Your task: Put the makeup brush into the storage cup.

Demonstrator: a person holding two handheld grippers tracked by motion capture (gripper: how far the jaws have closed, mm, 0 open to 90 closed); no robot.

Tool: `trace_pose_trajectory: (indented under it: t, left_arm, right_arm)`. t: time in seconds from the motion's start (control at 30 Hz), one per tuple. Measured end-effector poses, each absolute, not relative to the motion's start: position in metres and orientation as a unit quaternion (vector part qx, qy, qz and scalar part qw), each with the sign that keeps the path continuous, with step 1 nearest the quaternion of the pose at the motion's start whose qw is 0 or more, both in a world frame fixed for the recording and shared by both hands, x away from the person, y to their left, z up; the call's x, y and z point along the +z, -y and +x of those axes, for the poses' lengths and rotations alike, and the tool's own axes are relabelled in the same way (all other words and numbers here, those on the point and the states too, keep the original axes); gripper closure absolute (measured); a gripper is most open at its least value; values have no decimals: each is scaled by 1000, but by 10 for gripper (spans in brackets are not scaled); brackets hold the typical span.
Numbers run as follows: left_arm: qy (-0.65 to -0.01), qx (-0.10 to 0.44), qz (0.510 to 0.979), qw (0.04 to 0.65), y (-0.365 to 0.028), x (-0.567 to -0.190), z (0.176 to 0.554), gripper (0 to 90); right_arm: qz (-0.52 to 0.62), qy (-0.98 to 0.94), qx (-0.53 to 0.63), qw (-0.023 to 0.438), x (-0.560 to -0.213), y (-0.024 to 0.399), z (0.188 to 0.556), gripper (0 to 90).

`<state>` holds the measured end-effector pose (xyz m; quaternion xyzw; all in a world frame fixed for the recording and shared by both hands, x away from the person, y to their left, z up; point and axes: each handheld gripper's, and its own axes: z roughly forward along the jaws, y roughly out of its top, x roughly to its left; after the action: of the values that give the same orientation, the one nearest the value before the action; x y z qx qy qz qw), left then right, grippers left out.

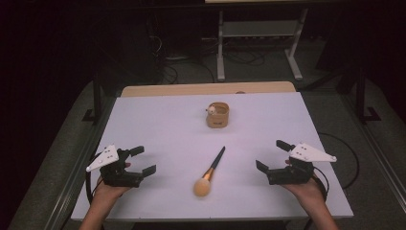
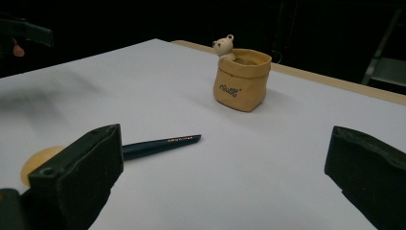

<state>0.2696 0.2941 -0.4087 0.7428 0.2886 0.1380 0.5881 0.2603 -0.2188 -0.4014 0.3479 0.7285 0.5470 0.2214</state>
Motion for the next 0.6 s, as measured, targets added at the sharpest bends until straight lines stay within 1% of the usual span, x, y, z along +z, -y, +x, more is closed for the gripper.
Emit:
trace_pose_trajectory:
  t: [0.6]
  left_arm:
    - [-287,137,740,592,-295,-409,270,100]
  right_arm:
    - [339,-730,557,206,-398,205,273,0]
